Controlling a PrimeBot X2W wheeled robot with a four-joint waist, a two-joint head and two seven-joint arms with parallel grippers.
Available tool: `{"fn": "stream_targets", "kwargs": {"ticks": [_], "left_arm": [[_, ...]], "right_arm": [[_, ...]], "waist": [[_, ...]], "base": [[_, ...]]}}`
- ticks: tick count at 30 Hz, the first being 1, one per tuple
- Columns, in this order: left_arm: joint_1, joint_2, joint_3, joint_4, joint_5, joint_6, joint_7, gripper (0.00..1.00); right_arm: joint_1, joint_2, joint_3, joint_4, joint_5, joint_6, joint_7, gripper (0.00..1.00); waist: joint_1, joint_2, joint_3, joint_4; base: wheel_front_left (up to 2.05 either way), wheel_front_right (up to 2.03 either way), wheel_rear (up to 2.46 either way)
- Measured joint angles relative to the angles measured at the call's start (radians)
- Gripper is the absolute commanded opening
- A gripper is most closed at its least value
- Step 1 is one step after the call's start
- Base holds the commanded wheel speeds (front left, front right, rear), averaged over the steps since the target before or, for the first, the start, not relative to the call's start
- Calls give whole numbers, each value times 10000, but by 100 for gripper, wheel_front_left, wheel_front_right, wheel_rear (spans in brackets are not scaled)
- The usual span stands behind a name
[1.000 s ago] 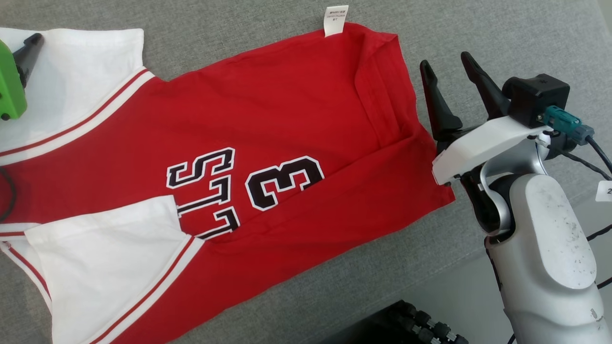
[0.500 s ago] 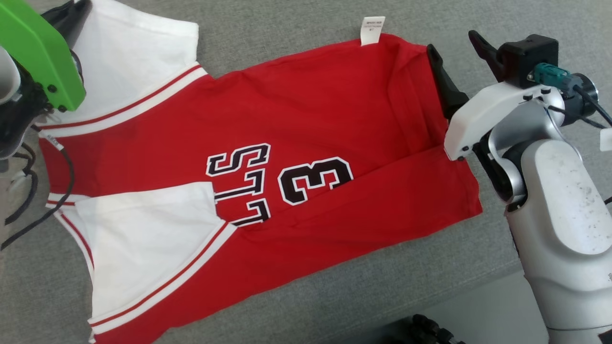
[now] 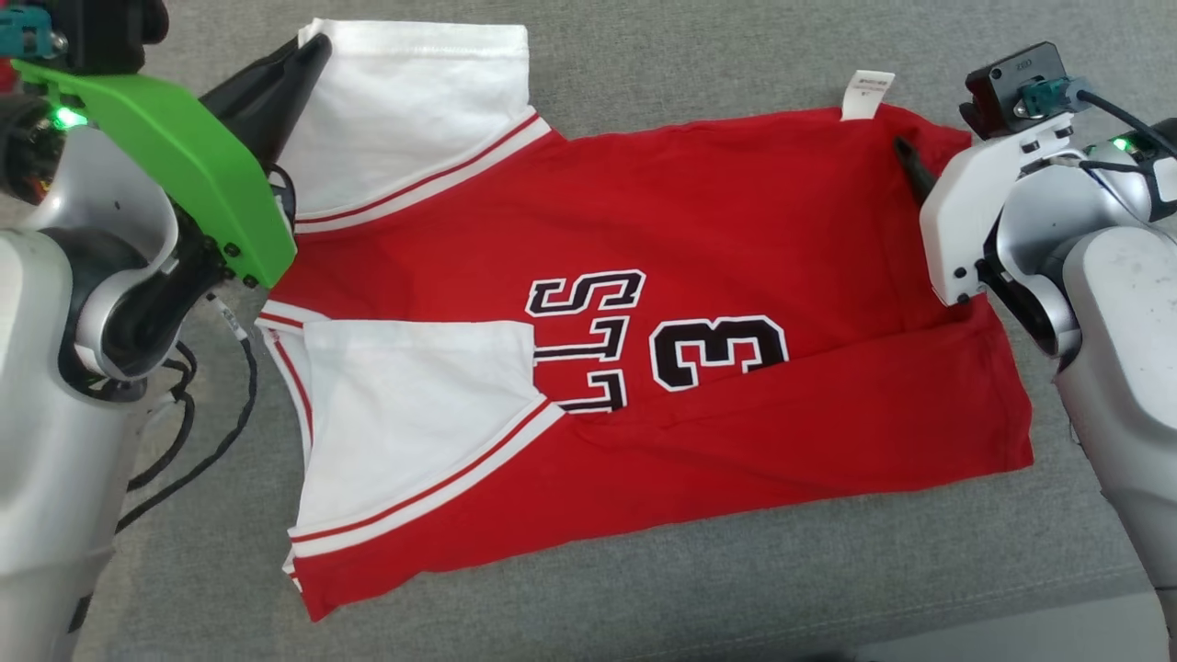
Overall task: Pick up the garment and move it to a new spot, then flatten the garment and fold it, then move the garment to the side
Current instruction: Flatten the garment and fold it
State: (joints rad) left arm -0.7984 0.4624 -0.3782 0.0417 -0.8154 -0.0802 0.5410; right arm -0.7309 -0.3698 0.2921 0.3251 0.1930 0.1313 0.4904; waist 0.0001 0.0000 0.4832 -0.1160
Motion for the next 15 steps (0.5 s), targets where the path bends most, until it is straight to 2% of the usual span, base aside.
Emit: {"fn": "stream_targets", "kwargs": {"ticks": [1,8,11,15], "left_arm": [[87,-54,-10,21,4,-4,-119,0],[438,-387,-69,642,6,8,-723,0],[453,-500,-50,1057,79,10,-1122,0],[523,-957,-2,1804,69,-56,-1996,0]], "right_arm": [[-18,-54,6,125,65,0,79,0],[-128,-203,-293,1039,414,0,332,0],[-294,-146,-481,1358,253,0,-224,0],[-331,224,-466,1992,-44,0,-1323,0]], "waist": [[0,0,-45,100],[0,0,-508,508],[0,0,-736,594],[0,0,-1257,663]], "base": [[0,0,0],[0,0,0],[0,0,0],[0,0,0]]}}
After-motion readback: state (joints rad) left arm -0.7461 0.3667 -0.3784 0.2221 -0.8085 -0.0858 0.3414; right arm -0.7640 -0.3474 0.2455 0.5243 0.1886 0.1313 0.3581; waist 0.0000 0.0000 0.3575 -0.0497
